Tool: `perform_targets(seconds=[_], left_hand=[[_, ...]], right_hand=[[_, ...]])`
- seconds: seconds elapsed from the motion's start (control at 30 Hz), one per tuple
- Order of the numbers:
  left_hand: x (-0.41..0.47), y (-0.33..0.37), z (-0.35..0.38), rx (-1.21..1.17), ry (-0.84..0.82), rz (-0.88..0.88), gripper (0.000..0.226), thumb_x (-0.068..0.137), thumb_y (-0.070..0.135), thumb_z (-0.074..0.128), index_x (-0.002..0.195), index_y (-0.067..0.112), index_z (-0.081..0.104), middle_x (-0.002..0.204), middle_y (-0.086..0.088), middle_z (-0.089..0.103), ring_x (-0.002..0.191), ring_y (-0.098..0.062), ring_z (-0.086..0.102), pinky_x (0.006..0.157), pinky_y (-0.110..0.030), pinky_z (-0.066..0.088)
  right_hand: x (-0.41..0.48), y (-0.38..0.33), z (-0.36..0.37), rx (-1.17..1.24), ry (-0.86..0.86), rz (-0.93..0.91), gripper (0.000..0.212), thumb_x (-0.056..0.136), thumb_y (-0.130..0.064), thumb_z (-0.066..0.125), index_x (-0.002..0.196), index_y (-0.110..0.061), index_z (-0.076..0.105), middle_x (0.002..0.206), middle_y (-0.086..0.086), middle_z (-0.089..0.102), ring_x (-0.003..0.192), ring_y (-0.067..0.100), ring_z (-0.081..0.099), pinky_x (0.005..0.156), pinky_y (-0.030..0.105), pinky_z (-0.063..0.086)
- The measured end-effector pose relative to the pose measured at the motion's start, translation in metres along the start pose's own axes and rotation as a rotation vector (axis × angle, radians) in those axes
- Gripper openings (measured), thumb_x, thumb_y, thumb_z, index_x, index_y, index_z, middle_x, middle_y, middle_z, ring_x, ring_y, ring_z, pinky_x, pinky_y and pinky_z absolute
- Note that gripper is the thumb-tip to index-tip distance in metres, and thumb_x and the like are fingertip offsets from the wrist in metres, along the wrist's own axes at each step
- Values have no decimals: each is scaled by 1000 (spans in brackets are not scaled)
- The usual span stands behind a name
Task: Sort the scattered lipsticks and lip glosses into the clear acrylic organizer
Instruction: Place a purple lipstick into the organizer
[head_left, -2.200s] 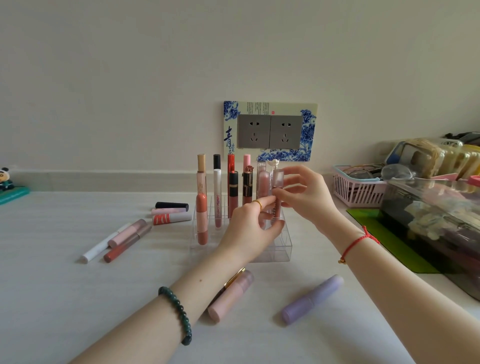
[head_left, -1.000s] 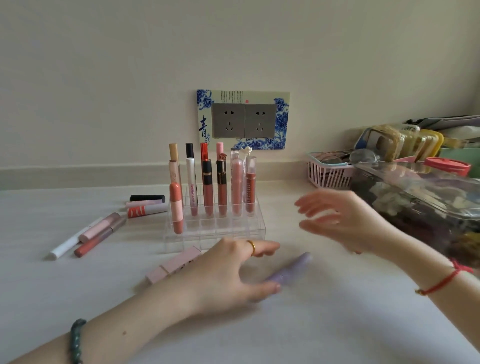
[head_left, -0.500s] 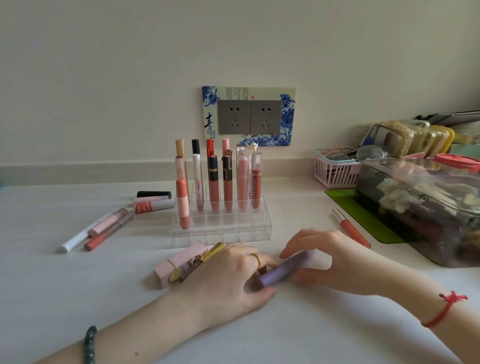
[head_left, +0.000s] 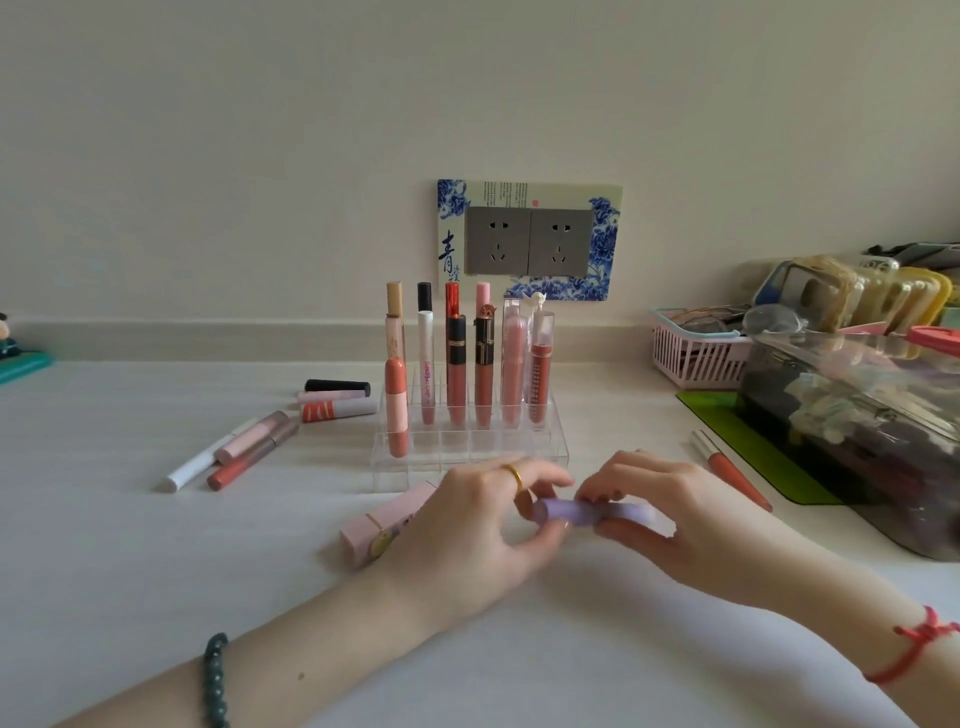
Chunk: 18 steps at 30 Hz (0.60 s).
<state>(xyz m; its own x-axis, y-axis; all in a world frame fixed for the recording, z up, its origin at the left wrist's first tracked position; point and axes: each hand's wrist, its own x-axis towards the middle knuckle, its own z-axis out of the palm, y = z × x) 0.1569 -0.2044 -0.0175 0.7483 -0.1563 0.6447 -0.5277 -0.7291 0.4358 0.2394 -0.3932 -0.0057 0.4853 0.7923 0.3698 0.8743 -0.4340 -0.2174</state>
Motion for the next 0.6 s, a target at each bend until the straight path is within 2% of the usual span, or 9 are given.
perform_targets(seconds=[0.1, 0.23, 0.37, 0.5, 0.6], left_hand=[[5, 1, -8, -255, 139, -170, 24, 74, 23, 74, 92, 33, 61, 74, 13, 66, 75, 4, 63, 67, -8, 46], [12, -3, -19, -493, 277, -247, 33, 66, 39, 68, 96, 29, 60, 85, 16, 70, 79, -3, 66, 70, -11, 49], [15, -14, -30, -576, 347, -222, 27, 69, 32, 69, 94, 27, 62, 90, 8, 72, 85, -9, 67, 76, -16, 50], [18, -30, -42, -548, 376, -248, 20, 79, 21, 67, 97, 27, 64, 91, 11, 72, 88, -5, 66, 73, -13, 49], [20, -42, -53, -527, 395, -283, 21, 86, 15, 59, 101, 30, 62, 90, 11, 72, 86, -3, 66, 72, -13, 50]], right_hand=[[11, -7, -2, 46, 107, 21, 19, 82, -30, 63, 102, -32, 62, 92, -20, 60, 82, 4, 59, 71, 25, 51], [34, -22, -1, 185, 232, 14, 18, 80, -21, 65, 98, -25, 64, 85, -17, 63, 82, 4, 59, 71, 20, 52], [64, -41, 1, 358, 317, -1, 17, 79, -18, 66, 95, -20, 65, 81, -13, 64, 77, 3, 62, 67, 13, 52], [97, -55, 7, 417, 396, 10, 17, 78, -12, 68, 93, -19, 62, 78, -19, 60, 72, -2, 62, 64, 5, 47], [120, -60, 10, 481, 439, 19, 17, 79, -10, 67, 95, -14, 63, 81, -19, 59, 72, -2, 62, 69, 7, 49]])
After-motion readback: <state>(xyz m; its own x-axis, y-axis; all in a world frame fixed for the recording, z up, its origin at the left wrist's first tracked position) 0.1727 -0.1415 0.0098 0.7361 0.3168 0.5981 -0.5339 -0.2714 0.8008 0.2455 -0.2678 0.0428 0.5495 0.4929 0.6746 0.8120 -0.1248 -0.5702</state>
